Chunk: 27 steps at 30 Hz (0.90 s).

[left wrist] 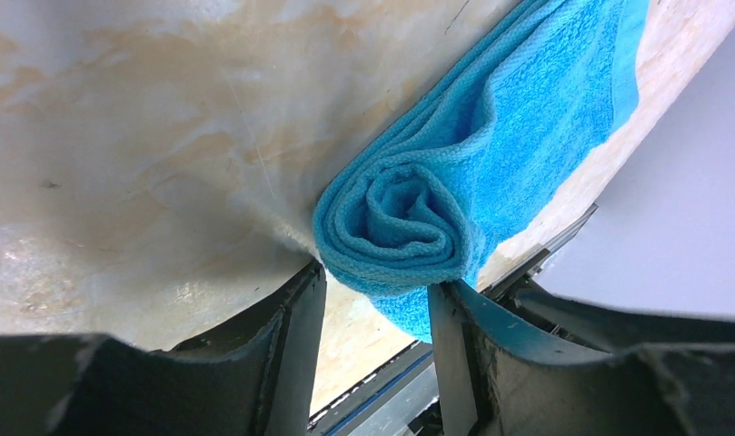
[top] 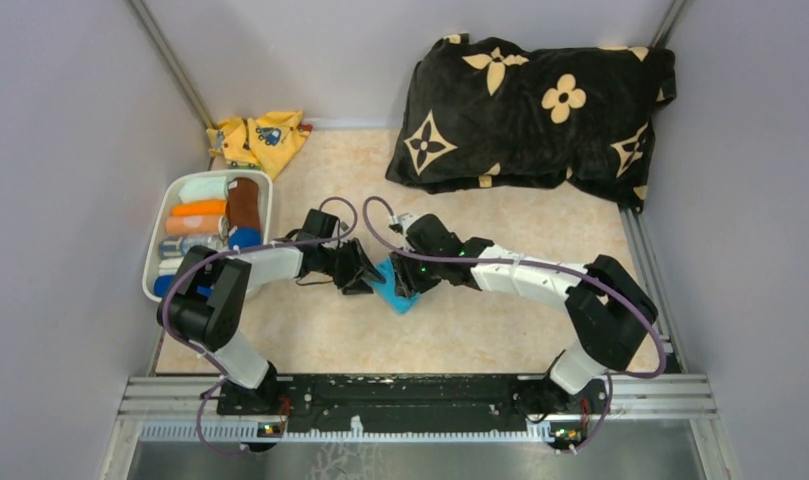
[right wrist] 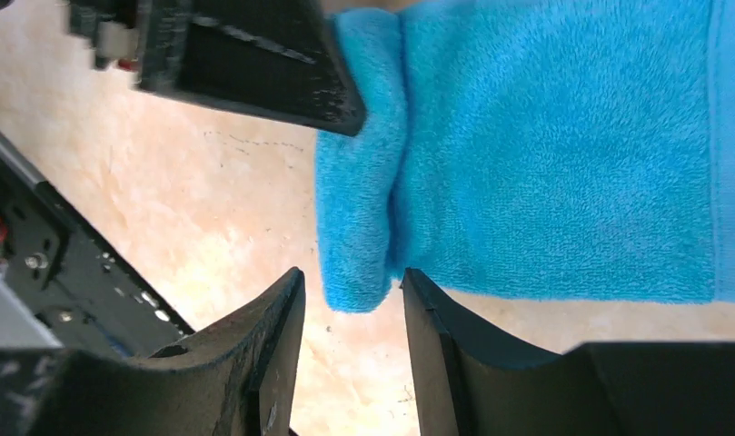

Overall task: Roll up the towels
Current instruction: Roll the towel at the center of the board.

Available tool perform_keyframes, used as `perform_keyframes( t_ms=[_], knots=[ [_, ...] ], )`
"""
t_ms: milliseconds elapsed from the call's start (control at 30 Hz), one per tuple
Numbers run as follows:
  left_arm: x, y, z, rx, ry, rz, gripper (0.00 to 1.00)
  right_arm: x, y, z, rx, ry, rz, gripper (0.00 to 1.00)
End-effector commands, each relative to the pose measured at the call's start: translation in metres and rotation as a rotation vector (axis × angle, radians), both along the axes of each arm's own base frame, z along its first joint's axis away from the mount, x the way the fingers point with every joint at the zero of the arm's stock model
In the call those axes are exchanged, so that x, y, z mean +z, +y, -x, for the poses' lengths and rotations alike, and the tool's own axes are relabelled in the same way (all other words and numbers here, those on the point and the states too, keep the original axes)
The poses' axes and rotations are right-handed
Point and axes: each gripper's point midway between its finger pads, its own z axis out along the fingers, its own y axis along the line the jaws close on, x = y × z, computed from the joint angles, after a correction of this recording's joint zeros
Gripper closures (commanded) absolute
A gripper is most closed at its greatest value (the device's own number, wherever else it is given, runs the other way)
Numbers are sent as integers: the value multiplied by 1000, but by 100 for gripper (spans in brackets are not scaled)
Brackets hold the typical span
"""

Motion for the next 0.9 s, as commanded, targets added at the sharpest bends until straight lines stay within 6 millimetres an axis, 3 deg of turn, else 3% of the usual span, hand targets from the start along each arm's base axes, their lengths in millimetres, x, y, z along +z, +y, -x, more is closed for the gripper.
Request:
perform_keyframes(
  t_ms=[0,133,367,433,867],
  knots=[
    [-38,24,15,38,77,-171,48,45,11,-13,44,-324,94,57],
    [-40,25,17,40,88,-173,48,47,32,-4,109,-404,100,59],
    [-39,26,16,45,85,-183,48,12,43,1,160,-388,175,62],
    [-39,26,16,42,82,-182,47,-9,40,2,167,-373,221,62],
    [-38,25,14,35,85,-183,44,-80,-1,16,233,-303,483,57]
  ],
)
